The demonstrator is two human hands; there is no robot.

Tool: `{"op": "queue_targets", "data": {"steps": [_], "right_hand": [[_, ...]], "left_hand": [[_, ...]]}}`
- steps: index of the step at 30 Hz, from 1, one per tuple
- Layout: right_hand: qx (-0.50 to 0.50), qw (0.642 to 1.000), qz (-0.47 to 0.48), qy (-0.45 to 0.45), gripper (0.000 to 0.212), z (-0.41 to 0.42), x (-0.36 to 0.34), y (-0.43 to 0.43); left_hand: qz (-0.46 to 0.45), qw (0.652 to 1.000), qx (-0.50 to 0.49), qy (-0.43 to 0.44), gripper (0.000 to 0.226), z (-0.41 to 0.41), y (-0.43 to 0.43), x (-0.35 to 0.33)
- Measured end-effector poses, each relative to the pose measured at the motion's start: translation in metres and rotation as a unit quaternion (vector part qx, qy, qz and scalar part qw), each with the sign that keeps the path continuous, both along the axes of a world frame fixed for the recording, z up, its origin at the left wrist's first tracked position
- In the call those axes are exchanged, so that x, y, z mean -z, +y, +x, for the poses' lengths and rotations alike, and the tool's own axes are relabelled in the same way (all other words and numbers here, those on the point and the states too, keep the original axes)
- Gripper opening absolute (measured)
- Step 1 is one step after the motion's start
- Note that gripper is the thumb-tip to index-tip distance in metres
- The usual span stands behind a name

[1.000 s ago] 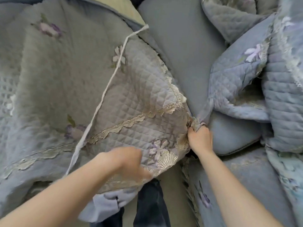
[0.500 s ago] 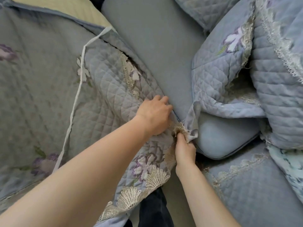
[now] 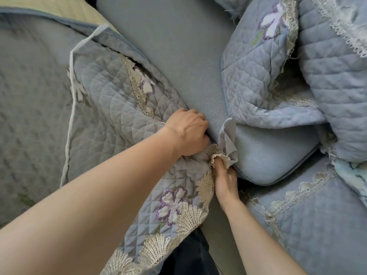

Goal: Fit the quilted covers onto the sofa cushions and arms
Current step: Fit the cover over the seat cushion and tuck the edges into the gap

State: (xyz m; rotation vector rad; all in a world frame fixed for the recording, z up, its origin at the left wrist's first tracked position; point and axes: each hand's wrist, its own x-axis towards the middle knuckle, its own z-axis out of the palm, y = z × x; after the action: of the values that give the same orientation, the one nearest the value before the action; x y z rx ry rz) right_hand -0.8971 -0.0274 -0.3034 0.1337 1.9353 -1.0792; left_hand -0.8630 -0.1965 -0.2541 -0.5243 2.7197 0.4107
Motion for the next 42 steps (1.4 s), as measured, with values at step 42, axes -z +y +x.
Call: {"op": "queue_targets", "data": {"steps": [42], "right_hand": [[0.13,0.979,0.005,-0.155,0.035,0.03,0.071,0.113]], "left_hand": [[-0.06,0.982,0.066,0.167,0.031,0.059,0.135,0.009]]}}
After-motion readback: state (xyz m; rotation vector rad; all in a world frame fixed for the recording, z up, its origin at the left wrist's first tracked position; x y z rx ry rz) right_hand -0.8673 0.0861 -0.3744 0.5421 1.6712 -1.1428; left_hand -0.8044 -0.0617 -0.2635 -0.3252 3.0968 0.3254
